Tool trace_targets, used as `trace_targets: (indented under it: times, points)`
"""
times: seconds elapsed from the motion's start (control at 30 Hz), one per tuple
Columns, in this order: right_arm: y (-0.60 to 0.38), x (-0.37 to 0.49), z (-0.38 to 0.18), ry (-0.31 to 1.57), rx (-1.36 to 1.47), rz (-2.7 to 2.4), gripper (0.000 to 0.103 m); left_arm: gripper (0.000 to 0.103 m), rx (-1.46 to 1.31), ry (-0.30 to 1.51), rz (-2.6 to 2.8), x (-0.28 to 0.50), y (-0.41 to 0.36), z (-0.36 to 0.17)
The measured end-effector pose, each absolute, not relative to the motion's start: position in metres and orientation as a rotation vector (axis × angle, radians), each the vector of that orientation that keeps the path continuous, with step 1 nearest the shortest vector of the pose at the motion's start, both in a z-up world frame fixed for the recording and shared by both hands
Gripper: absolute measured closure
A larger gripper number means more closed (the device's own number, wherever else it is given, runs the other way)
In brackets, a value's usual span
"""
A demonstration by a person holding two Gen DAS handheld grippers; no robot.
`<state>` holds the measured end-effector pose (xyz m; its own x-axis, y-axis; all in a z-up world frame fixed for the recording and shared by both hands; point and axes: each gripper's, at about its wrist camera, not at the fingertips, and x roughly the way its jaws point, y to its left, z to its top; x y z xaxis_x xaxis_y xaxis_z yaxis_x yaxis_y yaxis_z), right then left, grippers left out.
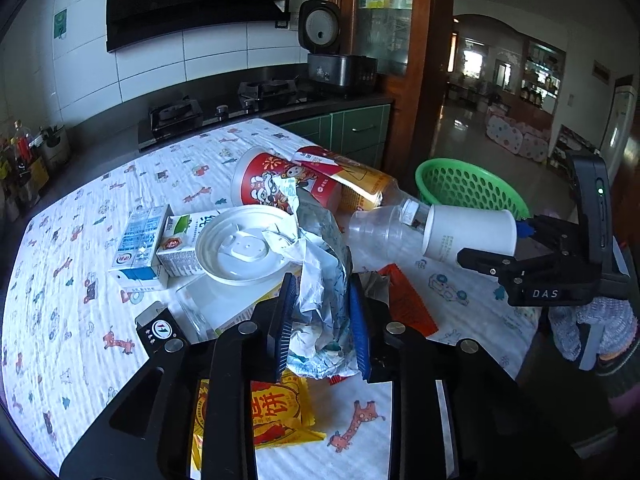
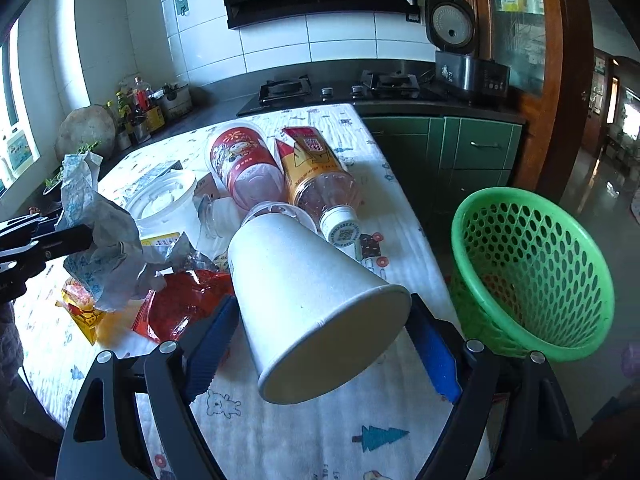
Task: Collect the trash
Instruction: 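Carry the foil and paper cup over the green basket and release both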
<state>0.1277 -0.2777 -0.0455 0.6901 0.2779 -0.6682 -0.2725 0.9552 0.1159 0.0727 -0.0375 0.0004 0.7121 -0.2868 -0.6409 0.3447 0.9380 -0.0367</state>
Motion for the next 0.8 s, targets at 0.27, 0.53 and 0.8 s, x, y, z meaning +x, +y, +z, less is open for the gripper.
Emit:
trace_targets:
  times: [0.27, 0.53, 0.8]
  points:
    - [-0.304, 0.115, -0.026, 0.693, 0.044, 0.258, 0.022, 0.079, 0.098, 0.656, -0.398, 0.085, -0.062, 0.024]
    - [-0.363, 0.105, -0.003, 0.643, 0.069, 0.123, 0.022, 0.079, 0.090, 0.646, -0.537, 0.121, -0.123, 0.046]
    - [-0.437, 0.096, 0.002, 0.636, 0.077, -0.047, 0.022, 0.079, 0.126, 0.683, -0.648, 0.177, -0.226, 0.032]
